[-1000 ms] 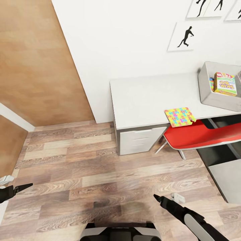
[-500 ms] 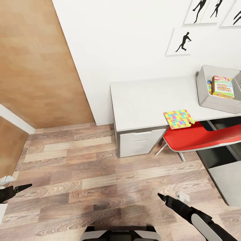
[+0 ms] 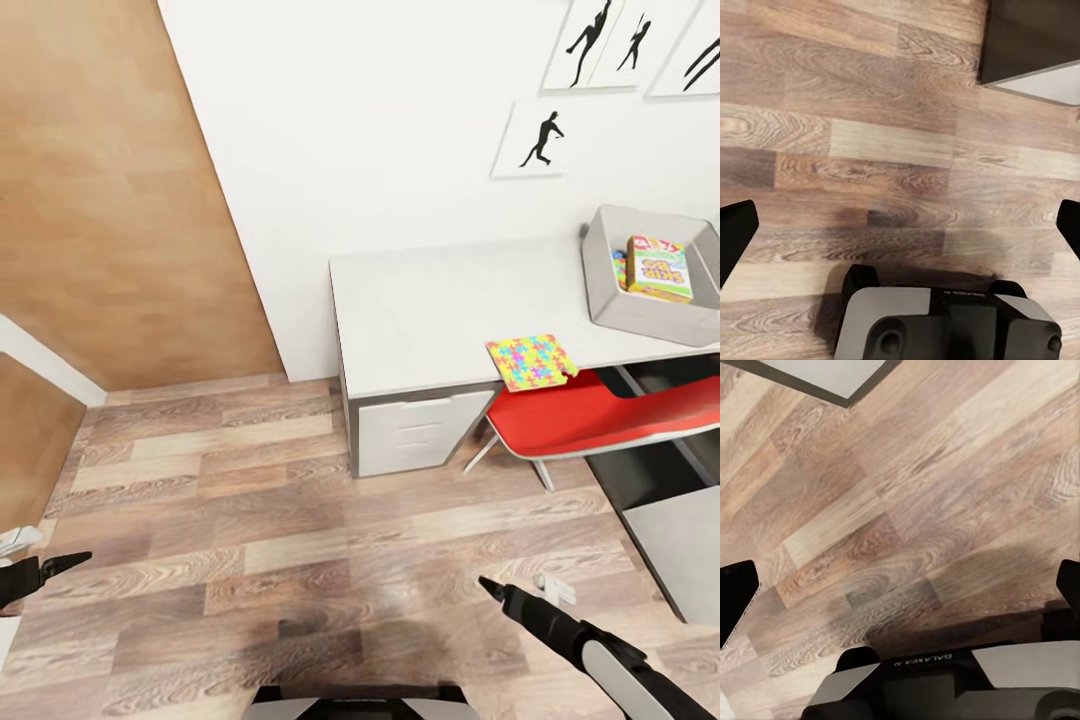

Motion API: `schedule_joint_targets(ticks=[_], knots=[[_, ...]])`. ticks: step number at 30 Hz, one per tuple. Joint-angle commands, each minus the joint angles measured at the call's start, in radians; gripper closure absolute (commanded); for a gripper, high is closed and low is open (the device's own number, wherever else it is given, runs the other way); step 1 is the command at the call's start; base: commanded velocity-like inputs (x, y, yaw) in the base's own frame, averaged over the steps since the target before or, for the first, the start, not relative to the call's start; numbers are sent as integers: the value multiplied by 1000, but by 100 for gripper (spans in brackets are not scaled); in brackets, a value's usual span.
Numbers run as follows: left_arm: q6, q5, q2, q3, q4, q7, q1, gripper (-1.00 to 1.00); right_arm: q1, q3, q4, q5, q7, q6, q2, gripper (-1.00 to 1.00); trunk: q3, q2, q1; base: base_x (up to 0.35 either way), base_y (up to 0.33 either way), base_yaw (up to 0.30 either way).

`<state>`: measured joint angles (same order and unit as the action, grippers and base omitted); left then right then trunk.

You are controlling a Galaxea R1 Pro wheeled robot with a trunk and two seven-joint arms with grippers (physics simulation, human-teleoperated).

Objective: Put all the toys in the child's room - the three board games (two on the bed and one on the table), the two jigsaw puzzles on the table, and the tennis ball on the table - inside the toy box on the table in the child's room.

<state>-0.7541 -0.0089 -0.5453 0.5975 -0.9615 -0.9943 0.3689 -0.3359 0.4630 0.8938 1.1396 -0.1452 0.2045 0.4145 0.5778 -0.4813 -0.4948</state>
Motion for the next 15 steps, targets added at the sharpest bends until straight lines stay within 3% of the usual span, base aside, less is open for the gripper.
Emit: schedule_joint_targets(ticks=[1, 15], knots=[[-8, -1, 0, 1, 0, -2, 1, -100, -1, 0, -4, 7, -12, 2, 1, -100, -1, -1, 0, 0, 0, 0], [-8, -2, 12, -3, 0, 93, 2, -100, -1, -52, -84, 8, -181, 7, 14, -100, -23, -1, 0, 0, 0, 0]])
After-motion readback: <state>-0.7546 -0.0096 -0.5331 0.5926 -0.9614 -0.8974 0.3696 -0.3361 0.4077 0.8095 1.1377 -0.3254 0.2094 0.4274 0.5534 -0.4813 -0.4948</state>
